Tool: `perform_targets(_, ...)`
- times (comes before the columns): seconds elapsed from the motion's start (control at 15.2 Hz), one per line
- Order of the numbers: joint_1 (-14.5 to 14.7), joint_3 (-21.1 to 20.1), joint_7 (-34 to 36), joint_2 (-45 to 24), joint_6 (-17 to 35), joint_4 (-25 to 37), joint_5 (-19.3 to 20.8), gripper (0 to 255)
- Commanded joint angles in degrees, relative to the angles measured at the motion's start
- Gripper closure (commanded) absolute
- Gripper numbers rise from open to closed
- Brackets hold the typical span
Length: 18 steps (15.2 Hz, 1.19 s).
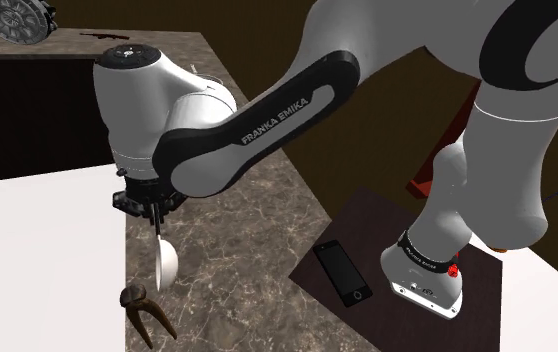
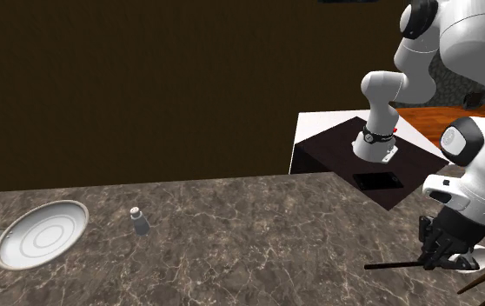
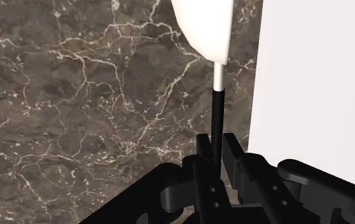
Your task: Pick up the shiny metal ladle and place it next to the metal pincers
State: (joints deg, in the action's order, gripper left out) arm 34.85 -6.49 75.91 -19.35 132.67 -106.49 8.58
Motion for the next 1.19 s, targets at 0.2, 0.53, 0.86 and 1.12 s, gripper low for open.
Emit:
perform_targets(0.2, 0.14, 0.27, 0.57, -2.06, 3.16, -1.12, 0.62, 255)
perform_targets(0.53, 0.32, 0.59, 1.2, -4.29, 6.22, -1.97, 1.28, 255)
perform_targets(0.86, 0.56, 0.98, 1.84, -6.73, 9.17, -2.51, 1.97, 255)
perform_targets(1.12, 0.79, 1.33, 2.37, -8.82, 11.45, -2.72, 2.53, 255)
